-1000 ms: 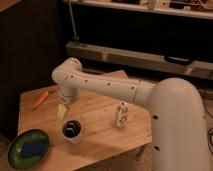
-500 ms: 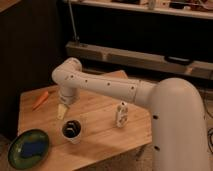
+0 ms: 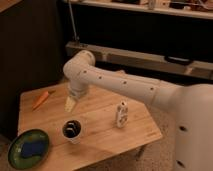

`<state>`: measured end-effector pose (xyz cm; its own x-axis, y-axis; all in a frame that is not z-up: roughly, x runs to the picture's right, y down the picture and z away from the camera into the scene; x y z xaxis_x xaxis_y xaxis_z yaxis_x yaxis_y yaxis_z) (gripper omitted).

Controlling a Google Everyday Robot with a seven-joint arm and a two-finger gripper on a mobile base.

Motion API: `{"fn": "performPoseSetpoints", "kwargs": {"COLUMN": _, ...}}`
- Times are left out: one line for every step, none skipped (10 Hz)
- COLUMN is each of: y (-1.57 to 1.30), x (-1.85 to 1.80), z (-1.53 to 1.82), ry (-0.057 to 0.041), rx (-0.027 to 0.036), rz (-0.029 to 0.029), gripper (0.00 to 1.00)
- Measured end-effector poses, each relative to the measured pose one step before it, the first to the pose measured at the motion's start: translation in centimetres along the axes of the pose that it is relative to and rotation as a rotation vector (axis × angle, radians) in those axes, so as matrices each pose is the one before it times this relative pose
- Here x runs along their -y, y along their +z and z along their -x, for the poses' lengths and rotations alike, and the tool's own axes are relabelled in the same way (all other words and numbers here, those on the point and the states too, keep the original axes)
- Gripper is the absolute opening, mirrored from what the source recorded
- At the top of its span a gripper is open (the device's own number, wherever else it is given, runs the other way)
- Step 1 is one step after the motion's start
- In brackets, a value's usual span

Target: Knock the bottle over

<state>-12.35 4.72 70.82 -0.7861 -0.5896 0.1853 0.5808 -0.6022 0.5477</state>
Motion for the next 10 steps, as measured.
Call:
{"fn": "performPoseSetpoints", "kwargs": {"y": -2.441, "x": -0.957, "z": 1.353, "ry": 0.03194, "rx": -0.0213, "rz": 0.03775, "gripper": 0.66}}
{"fn": "performPoseSetpoints", "kwargs": {"y": -1.835, "x": -1.033, "z": 1.548, "ry": 0.03756, "rx": -0.0145, "rz": 0.03201, "gripper": 0.57}}
{"fn": "performPoseSetpoints", "kwargs": {"y": -1.711, "x": -1.293, "z": 2.279, "ry": 0.05588, "rx": -0.01975, "rz": 0.02043, "gripper": 0.45}}
{"fn": "performPoseSetpoints", "kwargs": {"y": -1.057, "x": -1.115, "z": 2.306, "ry": 0.05694, "rx": -0.01596, "rz": 0.00801, "gripper": 0.34}}
{"fn": "performPoseSetpoints", "kwargs": {"y": -0.678, "x": -0.822, "z": 2.0, "ry": 0.04909, "rx": -0.01103, "rz": 0.00362, "gripper": 0.25}}
{"fn": "performPoseSetpoints", "kwargs": {"y": -0.703, "x": -0.755, "z": 2.368, "ry": 0.05456, "rx": -0.01913, "rz": -0.00358, "gripper": 0.14}}
{"fn": "performPoseSetpoints", "kwargs": {"y": -0.63, "x": -0.822, "z": 2.286, "ry": 0.05192, "rx": -0.02574, "rz": -0.01099, "gripper": 0.05}}
{"fn": "performPoseSetpoints", "kwargs": {"y": -0.616, "x": -0.539, "z": 1.871, "ry": 0.03827, "rx": -0.0313, "rz": -0.01472, "gripper": 0.01}}
{"fn": "performPoseSetpoints", "kwargs": {"y": -1.23, "x": -0.846, "z": 3.291, "ry": 0.07043, "rx": -0.05808, "rz": -0.01921, "gripper": 0.0}}
{"fn": "performPoseSetpoints", "kwargs": {"y": -0.768, "x": -0.25, "z": 1.851, "ry": 0.04663, "rx": -0.03527, "rz": -0.00841, "gripper": 0.0}}
